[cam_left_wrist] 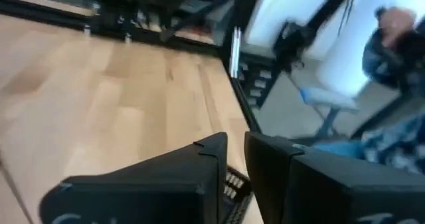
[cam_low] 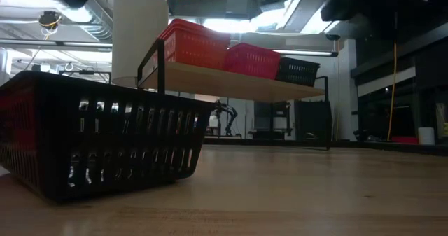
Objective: Stack baskets on shelf by color
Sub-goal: Move the baskets to the center of the table
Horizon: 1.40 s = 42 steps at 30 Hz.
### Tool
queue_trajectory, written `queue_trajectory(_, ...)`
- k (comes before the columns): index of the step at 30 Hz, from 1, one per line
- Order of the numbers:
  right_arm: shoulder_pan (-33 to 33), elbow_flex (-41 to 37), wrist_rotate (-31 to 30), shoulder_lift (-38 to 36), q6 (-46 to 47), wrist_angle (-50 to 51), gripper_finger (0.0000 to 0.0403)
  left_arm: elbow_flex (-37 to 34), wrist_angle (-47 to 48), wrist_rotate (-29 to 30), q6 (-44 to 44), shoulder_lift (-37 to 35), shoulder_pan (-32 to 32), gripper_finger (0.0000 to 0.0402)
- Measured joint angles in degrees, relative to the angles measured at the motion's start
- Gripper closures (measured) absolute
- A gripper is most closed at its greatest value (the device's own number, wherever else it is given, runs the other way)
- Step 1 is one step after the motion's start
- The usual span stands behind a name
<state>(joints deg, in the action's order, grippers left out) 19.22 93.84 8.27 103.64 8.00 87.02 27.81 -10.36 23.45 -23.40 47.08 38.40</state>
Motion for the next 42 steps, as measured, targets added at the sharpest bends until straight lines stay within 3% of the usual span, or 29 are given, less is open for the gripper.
queue_trajectory(5, 4.7, -11.0, -9.5, -8.2, 14.9, -6.3, 0.0304, 16.1, 21.7, -1.7, -2.1, 13.3, -0.5, 0.0376)
queue_trajectory(9, 8.2, -17.5, -15.3, -14.2, 25.4, -10.2, 0.0304, 25.2, 29.9, -4.0, -5.6, 25.0, -1.3, 0.0386)
queue_trajectory(13, 12.0, -20.5, -22.5, -18.9, 33.6, -9.7, 0.0304, 29.2, 30.3, -5.9, -10.4, 35.1, -2.9, 0.0395)
queue_trajectory(21, 20.2, -17.9, -54.5, -24.6, 44.4, -3.9, 0.0304, 32.0, 30.1, -16.2, -21.5, 48.9, -7.2, 0.0401)
queue_trajectory(24, 22.1, -16.6, -61.4, -25.5, 45.1, -4.0, 0.0304, 33.5, 30.2, -18.7, -22.9, 53.6, -9.3, 0.0401)
queue_trajectory(29, 23.4, -15.9, -65.2, -25.7, 44.0, -5.9, 0.0304, 40.2, 25.8, -19.5, -19.1, 63.5, -16.2, 0.0401)
queue_trajectory(31, 23.4, -15.9, -65.6, -25.7, 43.3, -6.8, 0.0304, 45.6, 20.1, -19.1, -13.7, 67.0, -18.7, 0.0401)
queue_trajectory(33, 23.4, -15.9, -65.7, -25.7, 42.9, -7.1, 0.0304, 52.4, 20.4, -18.9, -6.1, 68.3, -20.0, 0.0401)
queue_trajectory(37, 23.4, -15.9, -64.7, -25.6, 43.0, -7.1, 0.0304, 63.4, 35.0, -17.7, 2.8, 68.5, -19.9, 0.0401)
queue_trajectory(42, 23.4, -15.9, -62.7, -25.6, 43.2, -7.1, 0.0304, 73.3, 60.0, -16.2, -0.3, 66.1, -17.2, 0.0401)
